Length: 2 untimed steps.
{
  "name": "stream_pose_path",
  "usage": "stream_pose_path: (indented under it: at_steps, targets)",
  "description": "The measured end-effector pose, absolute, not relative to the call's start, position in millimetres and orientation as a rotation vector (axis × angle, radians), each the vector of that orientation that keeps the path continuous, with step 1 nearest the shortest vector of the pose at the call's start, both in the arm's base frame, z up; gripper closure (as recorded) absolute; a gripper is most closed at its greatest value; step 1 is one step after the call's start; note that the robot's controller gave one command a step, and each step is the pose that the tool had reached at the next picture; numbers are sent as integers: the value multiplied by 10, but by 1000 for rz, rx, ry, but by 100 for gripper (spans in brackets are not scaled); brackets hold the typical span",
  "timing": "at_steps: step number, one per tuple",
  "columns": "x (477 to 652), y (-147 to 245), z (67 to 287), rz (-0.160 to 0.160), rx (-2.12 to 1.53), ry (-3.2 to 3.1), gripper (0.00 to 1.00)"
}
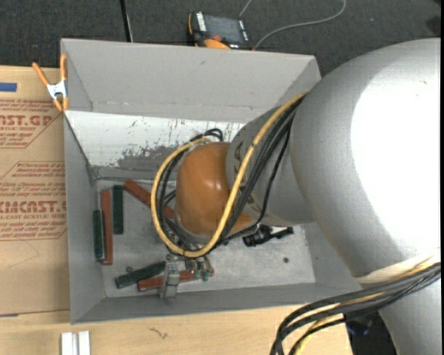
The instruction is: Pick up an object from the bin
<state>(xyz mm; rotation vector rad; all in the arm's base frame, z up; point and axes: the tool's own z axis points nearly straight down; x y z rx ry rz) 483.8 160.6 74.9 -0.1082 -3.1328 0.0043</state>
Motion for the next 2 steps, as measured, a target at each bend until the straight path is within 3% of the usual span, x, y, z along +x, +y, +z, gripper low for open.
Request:
stream_pose_path:
  at_steps: [1, 2]
  targets:
    - [4855, 1634, 793, -1, -103, -3138, 100]
    - [4945, 1968, 2076, -8, -51, -3150, 100]
